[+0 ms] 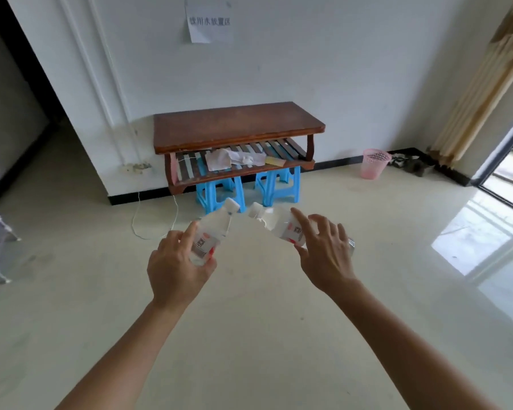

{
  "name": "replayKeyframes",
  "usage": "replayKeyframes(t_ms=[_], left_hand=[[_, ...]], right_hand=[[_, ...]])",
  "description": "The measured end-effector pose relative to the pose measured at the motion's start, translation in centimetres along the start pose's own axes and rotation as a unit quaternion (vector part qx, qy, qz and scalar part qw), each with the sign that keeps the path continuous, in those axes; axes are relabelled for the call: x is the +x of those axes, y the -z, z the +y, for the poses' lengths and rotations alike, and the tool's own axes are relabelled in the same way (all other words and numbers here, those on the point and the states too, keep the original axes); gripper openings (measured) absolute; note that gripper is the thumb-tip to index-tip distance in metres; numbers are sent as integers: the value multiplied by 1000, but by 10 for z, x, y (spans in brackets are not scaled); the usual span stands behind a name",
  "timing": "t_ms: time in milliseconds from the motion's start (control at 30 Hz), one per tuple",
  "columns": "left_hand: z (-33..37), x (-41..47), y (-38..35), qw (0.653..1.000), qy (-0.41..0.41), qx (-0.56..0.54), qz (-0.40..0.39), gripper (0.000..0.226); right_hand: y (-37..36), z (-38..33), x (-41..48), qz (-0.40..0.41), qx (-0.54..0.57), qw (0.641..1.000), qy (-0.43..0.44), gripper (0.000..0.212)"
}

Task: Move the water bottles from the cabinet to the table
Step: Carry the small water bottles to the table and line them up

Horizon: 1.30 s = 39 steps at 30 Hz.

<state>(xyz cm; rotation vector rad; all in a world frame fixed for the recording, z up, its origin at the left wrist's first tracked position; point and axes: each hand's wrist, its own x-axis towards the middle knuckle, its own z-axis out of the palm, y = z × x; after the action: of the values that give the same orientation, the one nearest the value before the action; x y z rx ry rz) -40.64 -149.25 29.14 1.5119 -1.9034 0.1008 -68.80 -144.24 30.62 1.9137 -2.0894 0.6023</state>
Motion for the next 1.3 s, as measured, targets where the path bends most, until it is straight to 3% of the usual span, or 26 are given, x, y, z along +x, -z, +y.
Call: replayKeyframes(t_ms=[367,600,833,1300], left_hand=[[-18,207,-140,1000,-14,-23,10,71],[-27,371,-261,1000,-15,0,7,68],[-41,525,-306,998,3,38,45,73],[-231,738,-465,998,28,58,0,79]], right_hand=[[-103,52,213,4,16,1000,-18,82],[-208,104,388,-48,71,996,-37,80],[-256,112,571,-68,118,991,-9,74],[-455,17,846,-146,135,978,62,77]])
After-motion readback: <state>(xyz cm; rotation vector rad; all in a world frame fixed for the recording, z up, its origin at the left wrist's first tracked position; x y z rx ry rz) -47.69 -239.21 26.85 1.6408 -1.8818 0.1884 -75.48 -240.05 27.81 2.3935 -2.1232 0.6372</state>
